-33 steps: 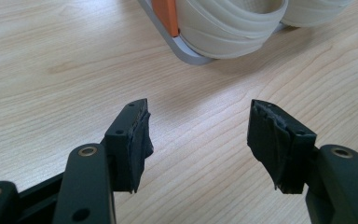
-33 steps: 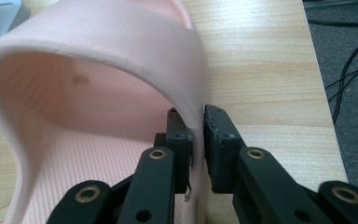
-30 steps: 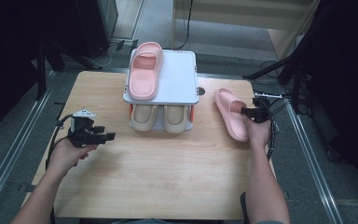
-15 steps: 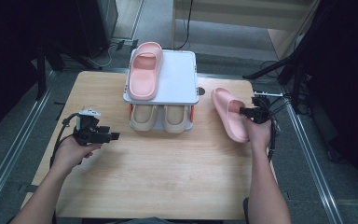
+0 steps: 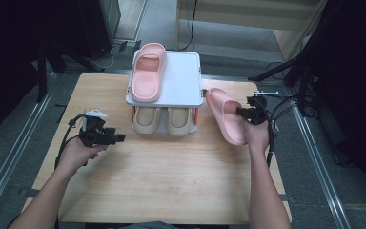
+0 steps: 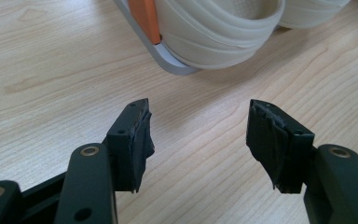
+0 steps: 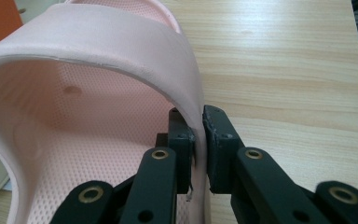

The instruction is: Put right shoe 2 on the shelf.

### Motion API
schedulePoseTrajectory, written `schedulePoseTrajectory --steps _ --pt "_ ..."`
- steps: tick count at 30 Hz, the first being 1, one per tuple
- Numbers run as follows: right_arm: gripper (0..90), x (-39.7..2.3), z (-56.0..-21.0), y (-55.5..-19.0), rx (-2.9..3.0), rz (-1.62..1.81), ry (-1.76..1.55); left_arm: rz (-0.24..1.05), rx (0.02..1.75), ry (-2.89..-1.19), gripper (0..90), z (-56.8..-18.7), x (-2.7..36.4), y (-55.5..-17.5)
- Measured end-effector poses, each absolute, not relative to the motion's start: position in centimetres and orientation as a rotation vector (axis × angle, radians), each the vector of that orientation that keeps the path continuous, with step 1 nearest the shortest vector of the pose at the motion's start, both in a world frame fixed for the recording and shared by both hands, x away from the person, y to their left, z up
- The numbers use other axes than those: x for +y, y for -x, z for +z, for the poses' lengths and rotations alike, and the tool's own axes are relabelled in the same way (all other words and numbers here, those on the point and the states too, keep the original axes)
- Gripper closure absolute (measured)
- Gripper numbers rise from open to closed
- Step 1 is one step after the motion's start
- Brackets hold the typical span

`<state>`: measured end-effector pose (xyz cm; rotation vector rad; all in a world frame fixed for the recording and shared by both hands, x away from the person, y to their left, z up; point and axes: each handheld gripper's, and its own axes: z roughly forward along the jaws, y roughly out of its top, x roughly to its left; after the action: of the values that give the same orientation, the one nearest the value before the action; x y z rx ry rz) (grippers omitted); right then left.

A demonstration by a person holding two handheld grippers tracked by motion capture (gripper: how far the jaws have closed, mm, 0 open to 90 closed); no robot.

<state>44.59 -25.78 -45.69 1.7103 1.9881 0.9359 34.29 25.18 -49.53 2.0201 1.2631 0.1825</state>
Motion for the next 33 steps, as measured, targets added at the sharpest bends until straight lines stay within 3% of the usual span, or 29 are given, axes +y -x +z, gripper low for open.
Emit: schedulePoseTrajectory --steps 21,33 --pt "83.0 -25.7 -38.9 -46.2 1.987 0.941 -1.731 0.212 1.220 -2.004 44.4 -49.2 24.9 -35.2" --pt "82.8 -22.4 -33.8 -48.4 2.006 0.956 -1.684 0.186 1.182 -2.032 42.9 -49.1 24.2 -35.0"
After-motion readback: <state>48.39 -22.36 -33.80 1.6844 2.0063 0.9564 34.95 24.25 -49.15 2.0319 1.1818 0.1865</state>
